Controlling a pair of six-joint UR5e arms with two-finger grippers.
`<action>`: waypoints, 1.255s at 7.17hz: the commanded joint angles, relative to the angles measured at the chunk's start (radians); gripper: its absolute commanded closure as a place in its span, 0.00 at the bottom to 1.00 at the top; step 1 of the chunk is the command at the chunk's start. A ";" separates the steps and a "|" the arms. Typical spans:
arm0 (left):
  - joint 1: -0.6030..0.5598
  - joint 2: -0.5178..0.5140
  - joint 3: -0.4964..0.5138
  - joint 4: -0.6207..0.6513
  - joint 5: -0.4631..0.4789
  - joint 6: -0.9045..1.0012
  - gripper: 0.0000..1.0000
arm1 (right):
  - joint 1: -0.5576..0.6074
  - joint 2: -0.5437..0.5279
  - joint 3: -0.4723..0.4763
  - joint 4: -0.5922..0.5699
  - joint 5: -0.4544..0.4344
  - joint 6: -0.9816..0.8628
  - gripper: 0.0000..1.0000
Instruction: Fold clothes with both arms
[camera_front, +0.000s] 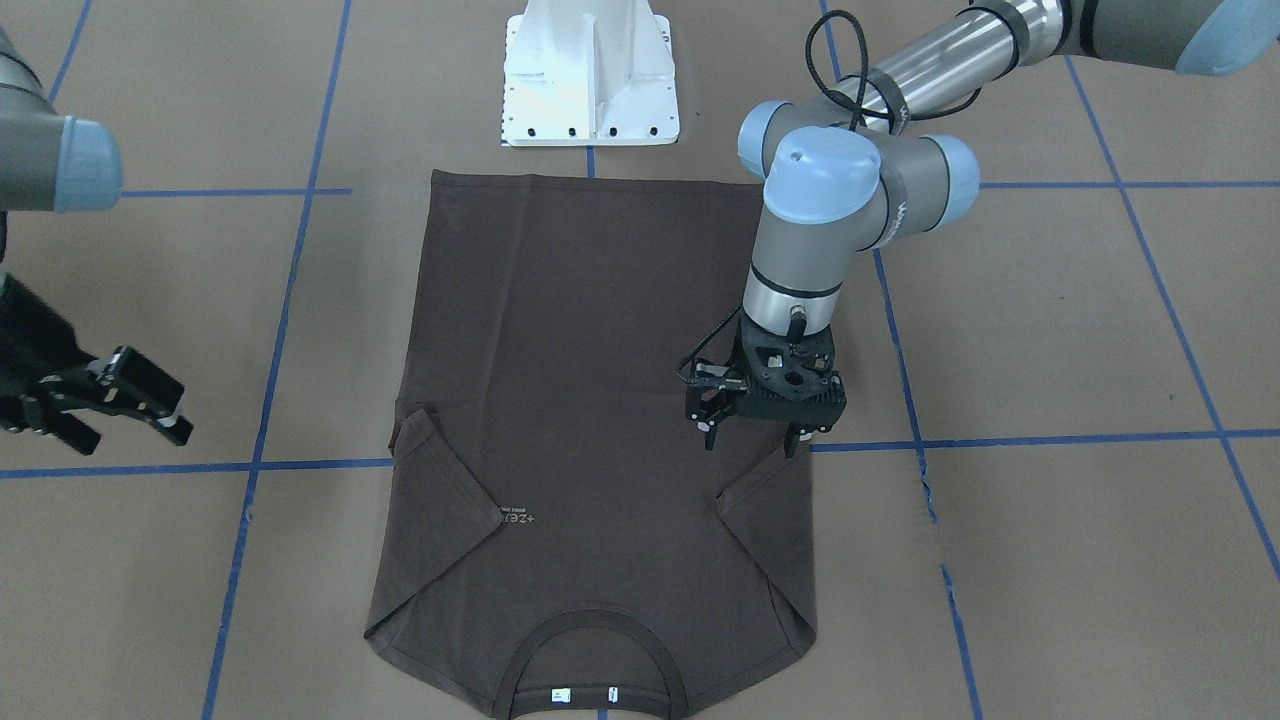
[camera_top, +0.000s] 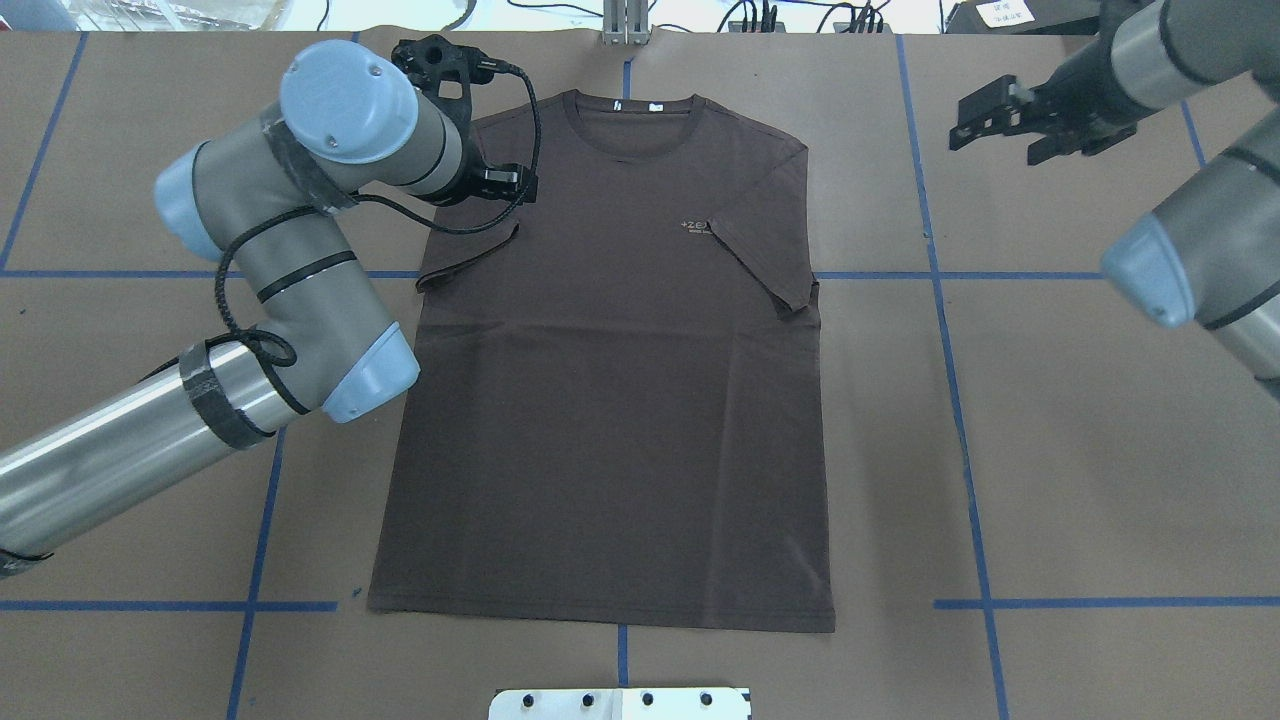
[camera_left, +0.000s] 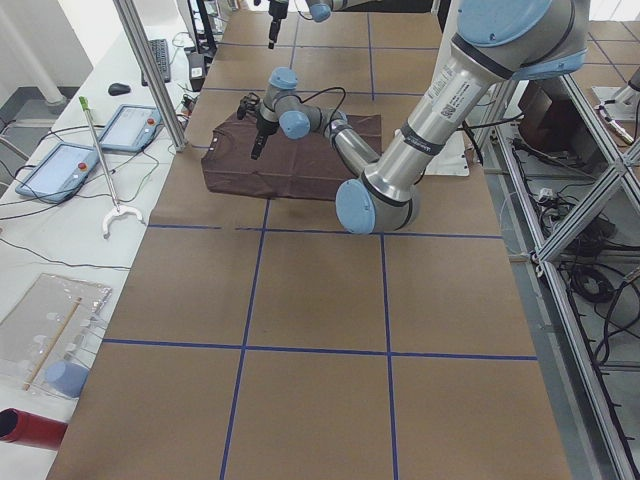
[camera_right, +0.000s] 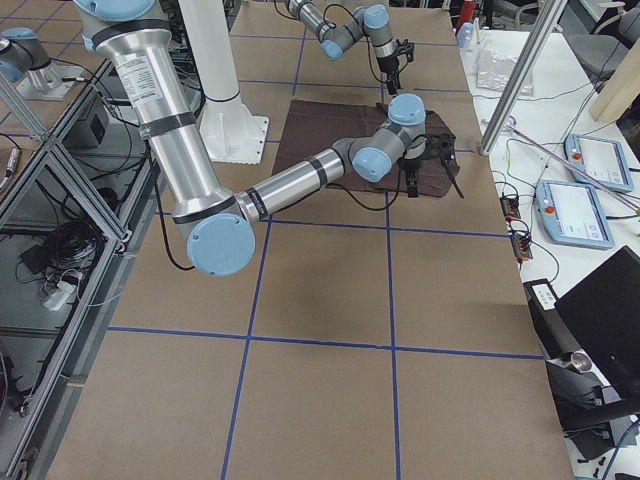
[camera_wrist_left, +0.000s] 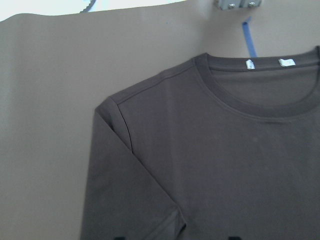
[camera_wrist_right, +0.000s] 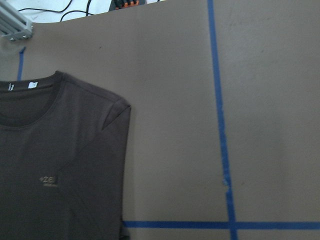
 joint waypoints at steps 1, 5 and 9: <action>0.017 0.075 -0.128 -0.002 -0.049 0.000 0.00 | -0.249 -0.082 0.243 -0.058 -0.188 0.312 0.00; 0.164 0.314 -0.384 -0.006 -0.034 -0.137 0.00 | -0.829 -0.165 0.500 -0.263 -0.723 0.769 0.08; 0.451 0.567 -0.527 -0.005 0.162 -0.501 0.45 | -0.919 -0.205 0.523 -0.266 -0.812 0.836 0.07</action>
